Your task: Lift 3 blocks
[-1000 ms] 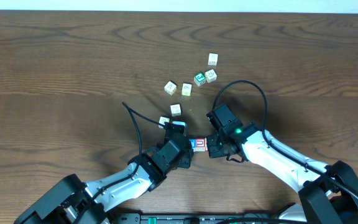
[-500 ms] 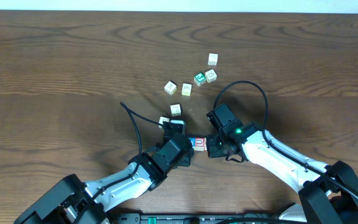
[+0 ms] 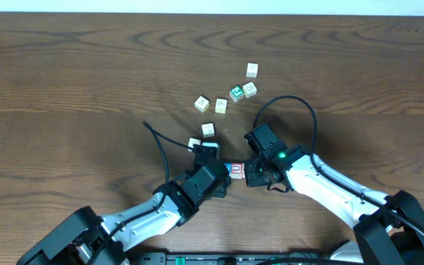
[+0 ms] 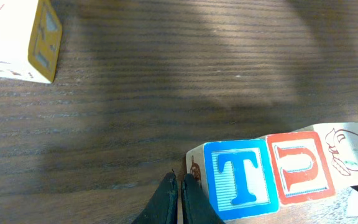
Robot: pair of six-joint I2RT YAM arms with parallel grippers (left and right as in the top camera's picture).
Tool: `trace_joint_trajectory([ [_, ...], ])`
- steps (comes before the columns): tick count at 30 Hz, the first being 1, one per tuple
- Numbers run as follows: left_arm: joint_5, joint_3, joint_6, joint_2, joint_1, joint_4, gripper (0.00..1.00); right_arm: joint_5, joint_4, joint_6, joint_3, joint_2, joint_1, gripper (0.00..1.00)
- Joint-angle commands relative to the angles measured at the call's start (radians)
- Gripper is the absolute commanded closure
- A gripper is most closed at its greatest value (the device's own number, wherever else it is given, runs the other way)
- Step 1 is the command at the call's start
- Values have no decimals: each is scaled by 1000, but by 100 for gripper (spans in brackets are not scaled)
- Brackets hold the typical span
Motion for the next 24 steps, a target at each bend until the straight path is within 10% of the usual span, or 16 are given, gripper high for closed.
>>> trace_joint_trajectory([
  [1, 124, 118, 13, -16, -60, 58, 93, -208, 38, 14, 58, -23, 58, 99],
  [24, 124, 163, 31, -23, -78, -16, 92, -206, 6, 43, 100, -23, 69, 98],
])
